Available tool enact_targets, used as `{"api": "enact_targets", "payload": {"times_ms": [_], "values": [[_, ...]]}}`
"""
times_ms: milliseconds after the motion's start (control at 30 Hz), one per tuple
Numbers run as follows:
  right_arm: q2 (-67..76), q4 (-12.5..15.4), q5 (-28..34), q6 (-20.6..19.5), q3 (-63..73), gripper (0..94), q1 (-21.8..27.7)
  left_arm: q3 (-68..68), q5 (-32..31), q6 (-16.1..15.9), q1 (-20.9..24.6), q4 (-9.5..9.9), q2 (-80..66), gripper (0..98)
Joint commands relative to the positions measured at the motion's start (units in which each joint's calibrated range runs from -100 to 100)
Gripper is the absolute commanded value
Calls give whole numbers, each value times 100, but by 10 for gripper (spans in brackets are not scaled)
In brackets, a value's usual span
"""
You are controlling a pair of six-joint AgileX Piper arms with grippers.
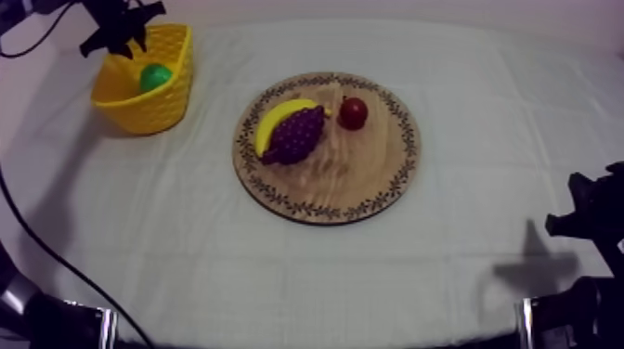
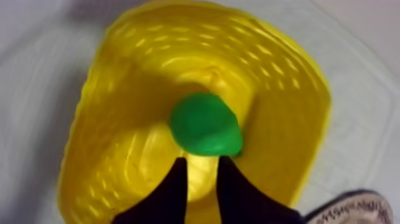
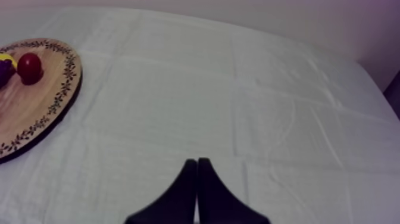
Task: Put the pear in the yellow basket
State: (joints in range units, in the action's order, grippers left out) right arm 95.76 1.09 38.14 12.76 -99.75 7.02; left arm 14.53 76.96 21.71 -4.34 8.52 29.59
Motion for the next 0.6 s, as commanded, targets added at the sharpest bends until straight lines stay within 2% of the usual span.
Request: {"api": "enact_targets", "payload": {"times_ms": [0,233,433,567], "values": [[-1,0,0,1,-3,4,3,-897,-281,-24,-60,19,-912,43],[-1,0,0,1,-3,4,3,-2916,-1217,-120,-226,-9,-2968,4],[-1,0,0,1,-3,4,3,-4812,-2086,-351,-195,-119,-4999,1],[-1,0,0,1,-3,4,3,-6002,-2454,-377,-168,-124,-6252,1]]}}
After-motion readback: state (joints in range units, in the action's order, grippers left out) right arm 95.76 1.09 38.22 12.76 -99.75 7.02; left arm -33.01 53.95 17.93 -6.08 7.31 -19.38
